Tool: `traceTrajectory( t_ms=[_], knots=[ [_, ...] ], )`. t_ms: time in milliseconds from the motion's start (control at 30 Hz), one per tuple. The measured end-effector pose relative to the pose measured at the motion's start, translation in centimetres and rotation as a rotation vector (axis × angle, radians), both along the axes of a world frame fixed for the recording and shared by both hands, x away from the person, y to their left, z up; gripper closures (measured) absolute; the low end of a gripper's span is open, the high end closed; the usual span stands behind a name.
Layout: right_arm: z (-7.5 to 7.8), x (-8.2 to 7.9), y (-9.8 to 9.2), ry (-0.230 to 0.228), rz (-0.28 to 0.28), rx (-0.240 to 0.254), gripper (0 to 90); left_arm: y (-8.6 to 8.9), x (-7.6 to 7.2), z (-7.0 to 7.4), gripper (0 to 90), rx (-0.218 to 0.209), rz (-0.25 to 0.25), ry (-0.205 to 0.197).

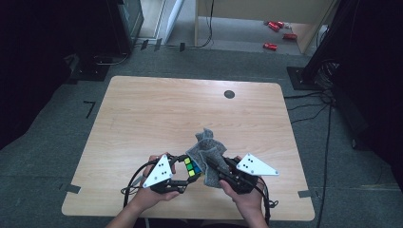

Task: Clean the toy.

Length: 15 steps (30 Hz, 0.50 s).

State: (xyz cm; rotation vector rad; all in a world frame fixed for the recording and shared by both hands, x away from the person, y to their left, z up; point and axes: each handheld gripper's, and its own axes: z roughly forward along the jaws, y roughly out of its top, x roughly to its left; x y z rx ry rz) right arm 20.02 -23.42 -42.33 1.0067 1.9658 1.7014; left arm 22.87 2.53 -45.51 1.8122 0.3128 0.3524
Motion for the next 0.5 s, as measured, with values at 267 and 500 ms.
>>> traceTrajectory(
  t_ms=[267,500],
  knots=[
    [-1.6,1.1,-0.4,0.101,0.003,0.032,71.6,0.5,0.3,0.1,34.3,-0.027,0.012,0.016],
    [-1.5,1.1,-0.5,0.098,-0.024,-0.006,71.5,1.1,0.8,0.2,34.3,-0.04,0.035,0.028]
  ],
)
